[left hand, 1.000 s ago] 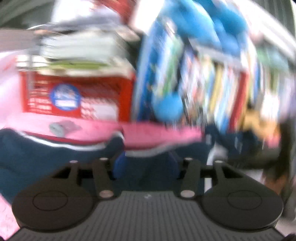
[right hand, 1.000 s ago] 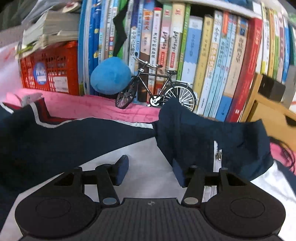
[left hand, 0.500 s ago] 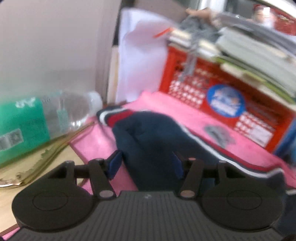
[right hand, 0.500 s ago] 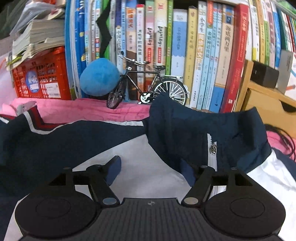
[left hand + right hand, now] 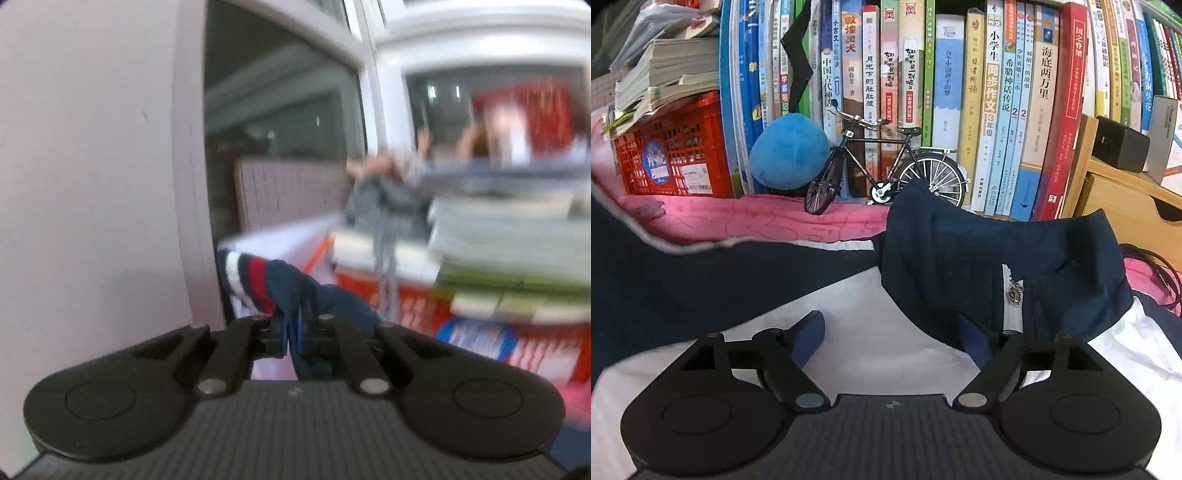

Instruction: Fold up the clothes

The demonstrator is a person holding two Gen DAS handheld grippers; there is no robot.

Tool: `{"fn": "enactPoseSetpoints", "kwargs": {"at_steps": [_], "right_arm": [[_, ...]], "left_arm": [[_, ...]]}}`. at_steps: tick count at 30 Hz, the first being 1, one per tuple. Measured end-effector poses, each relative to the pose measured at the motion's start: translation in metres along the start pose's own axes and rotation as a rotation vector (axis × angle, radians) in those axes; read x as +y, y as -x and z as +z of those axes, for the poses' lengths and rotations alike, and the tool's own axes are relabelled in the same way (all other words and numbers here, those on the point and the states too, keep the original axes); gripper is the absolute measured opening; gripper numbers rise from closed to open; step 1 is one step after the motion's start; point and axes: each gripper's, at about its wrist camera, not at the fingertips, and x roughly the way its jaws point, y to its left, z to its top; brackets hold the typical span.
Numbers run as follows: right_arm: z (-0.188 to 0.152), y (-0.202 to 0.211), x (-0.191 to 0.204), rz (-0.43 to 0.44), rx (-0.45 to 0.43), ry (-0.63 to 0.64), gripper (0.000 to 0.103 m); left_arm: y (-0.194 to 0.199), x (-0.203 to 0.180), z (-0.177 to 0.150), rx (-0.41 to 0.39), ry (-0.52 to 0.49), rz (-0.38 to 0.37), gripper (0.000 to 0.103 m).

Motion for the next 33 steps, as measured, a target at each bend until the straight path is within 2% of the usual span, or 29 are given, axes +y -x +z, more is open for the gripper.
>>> {"fn": "enactPoseSetpoints", "kwargs": {"at_steps": [4, 7, 10, 11, 13, 15, 17, 19, 22, 24, 28, 33], "right_arm": [[0.0, 0.0, 0.0, 0.002, 0.001, -0.003, 0.081], [-0.001, 0.0, 0.0, 0.003, 0.001, -0.004, 0.081], [-0.001, 0.0, -0.001, 0.005, -0.002, -0.003, 0.081], [-0.001, 0.0, -0.001, 0.005, -0.002, -0.003, 0.082], [-0.001, 0.0, -0.001, 0.004, -0.002, -0.003, 0.082], [-0.001, 0.0, -0.001, 0.003, 0.0, -0.004, 0.084], [-0.001, -0.001, -0.001, 0.008, 0.006, -0.005, 0.092], [0.0, -0.003, -0.001, 0.015, 0.013, -0.004, 0.098], [-0.001, 0.004, 0.001, 0.005, 0.011, 0.026, 0.099], [-0.003, 0.02, -0.003, 0.032, 0.003, 0.034, 0.099], [-0.015, 0.068, -0.023, 0.118, -0.028, 0.039, 0.1], [-0.046, 0.129, -0.033, 0.103, -0.026, 0.12, 0.1]], "left_arm": [[-0.024, -0.004, -0.036, 0.172, -0.047, 0.063, 0.007], [-0.035, -0.008, -0.053, 0.277, -0.106, 0.091, 0.014], [-0.046, -0.005, -0.063, 0.407, -0.077, 0.069, 0.029], [-0.046, -0.001, -0.065, 0.437, -0.048, 0.049, 0.03], [-0.038, 0.009, -0.066, 0.427, 0.028, 0.034, 0.03], [-0.022, 0.018, -0.062, 0.392, 0.103, -0.01, 0.036], [-0.005, 0.019, -0.057, 0.364, 0.145, -0.114, 0.063], [0.018, 0.007, -0.052, 0.356, 0.098, -0.171, 0.064], [0.053, -0.013, -0.046, 0.346, 0.017, -0.244, 0.064], [0.076, -0.027, -0.041, 0.339, -0.038, -0.292, 0.064], [0.113, -0.06, -0.037, 0.333, -0.12, -0.427, 0.064], [0.166, -0.103, -0.031, 0.319, -0.173, -0.572, 0.064]]}}
